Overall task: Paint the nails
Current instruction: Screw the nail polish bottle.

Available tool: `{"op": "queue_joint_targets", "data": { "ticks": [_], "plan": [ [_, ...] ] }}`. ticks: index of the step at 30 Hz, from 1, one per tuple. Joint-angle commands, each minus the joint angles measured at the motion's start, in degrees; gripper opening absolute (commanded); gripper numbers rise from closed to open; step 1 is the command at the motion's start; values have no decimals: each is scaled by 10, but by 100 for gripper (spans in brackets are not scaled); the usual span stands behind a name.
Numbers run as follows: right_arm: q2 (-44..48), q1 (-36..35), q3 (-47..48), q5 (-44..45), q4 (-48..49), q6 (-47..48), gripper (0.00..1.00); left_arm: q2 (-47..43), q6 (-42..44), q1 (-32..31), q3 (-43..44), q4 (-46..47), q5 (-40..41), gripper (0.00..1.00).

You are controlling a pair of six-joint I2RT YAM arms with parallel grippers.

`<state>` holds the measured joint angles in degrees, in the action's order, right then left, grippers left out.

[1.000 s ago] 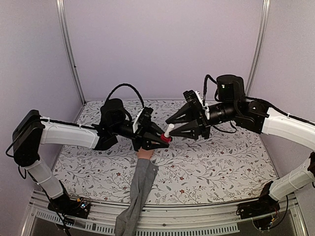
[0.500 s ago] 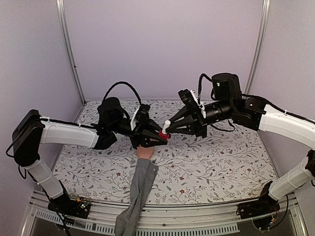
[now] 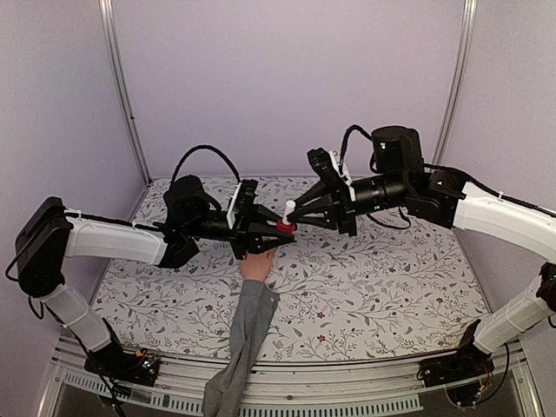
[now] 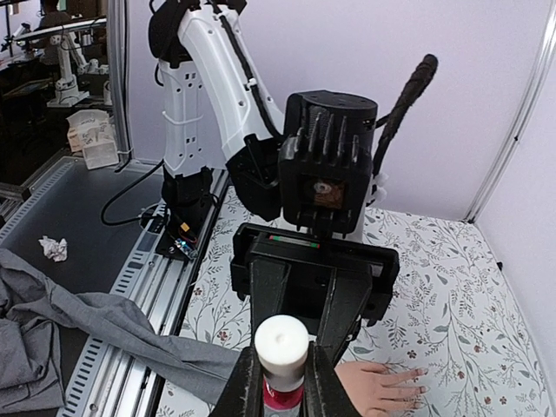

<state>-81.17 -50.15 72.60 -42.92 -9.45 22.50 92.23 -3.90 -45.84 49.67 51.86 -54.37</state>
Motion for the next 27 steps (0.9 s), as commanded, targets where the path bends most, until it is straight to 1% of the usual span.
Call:
{"op": "queue_joint_targets", "data": {
  "ticks": [1, 9, 13, 15, 21, 23, 27],
  "plan": [
    [-25, -11, 4, 43, 15, -42, 0, -32, 15, 6, -9, 45, 134, 0],
    [-35, -11, 2, 124, 59, -86, 0, -43, 32, 4, -23, 72, 251, 0],
    [-45, -11, 6, 165, 77, -106, 0, -34, 44, -2, -17, 71, 320, 0],
    [-57, -11, 12, 183, 77, -115, 0, -27, 57, -6, -13, 71, 368, 0],
    [-91, -17, 25, 224, 89, -159, 0, -1, 110, -33, -3, 82, 492, 0],
    [-97, -19, 26, 245, 107, -174, 0, 10, 131, -48, 4, 89, 535, 0],
    [-110, -22, 27, 275, 125, -207, 0, 31, 142, -59, 14, 112, 589, 0]
  ]
}}
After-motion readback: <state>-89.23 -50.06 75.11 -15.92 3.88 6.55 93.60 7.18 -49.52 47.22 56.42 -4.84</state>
